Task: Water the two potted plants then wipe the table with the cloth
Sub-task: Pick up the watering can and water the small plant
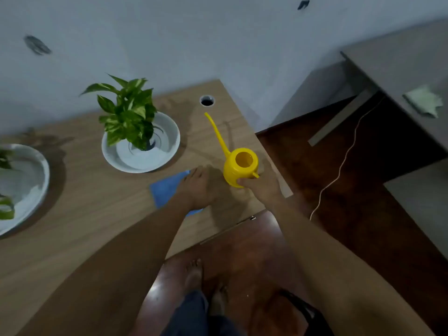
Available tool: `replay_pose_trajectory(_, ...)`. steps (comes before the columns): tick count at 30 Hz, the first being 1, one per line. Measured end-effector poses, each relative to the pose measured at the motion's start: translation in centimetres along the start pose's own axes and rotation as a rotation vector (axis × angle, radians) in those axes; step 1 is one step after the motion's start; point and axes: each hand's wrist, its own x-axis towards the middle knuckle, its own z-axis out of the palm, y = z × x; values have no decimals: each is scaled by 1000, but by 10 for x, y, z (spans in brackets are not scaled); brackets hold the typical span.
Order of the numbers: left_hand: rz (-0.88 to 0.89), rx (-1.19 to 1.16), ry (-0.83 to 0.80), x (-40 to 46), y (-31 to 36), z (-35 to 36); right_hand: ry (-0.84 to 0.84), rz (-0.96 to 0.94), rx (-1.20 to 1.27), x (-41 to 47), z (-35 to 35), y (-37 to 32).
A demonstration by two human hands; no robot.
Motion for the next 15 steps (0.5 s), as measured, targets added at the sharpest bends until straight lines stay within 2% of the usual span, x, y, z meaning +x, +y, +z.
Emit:
replay_pose_trajectory(7,22,79,-67,32,-3,31,119,-134,81,8,17,-1)
replay_pose_trajectory(15,34,-19,-53,34,-7,30,101,-207,195,2,24,-6)
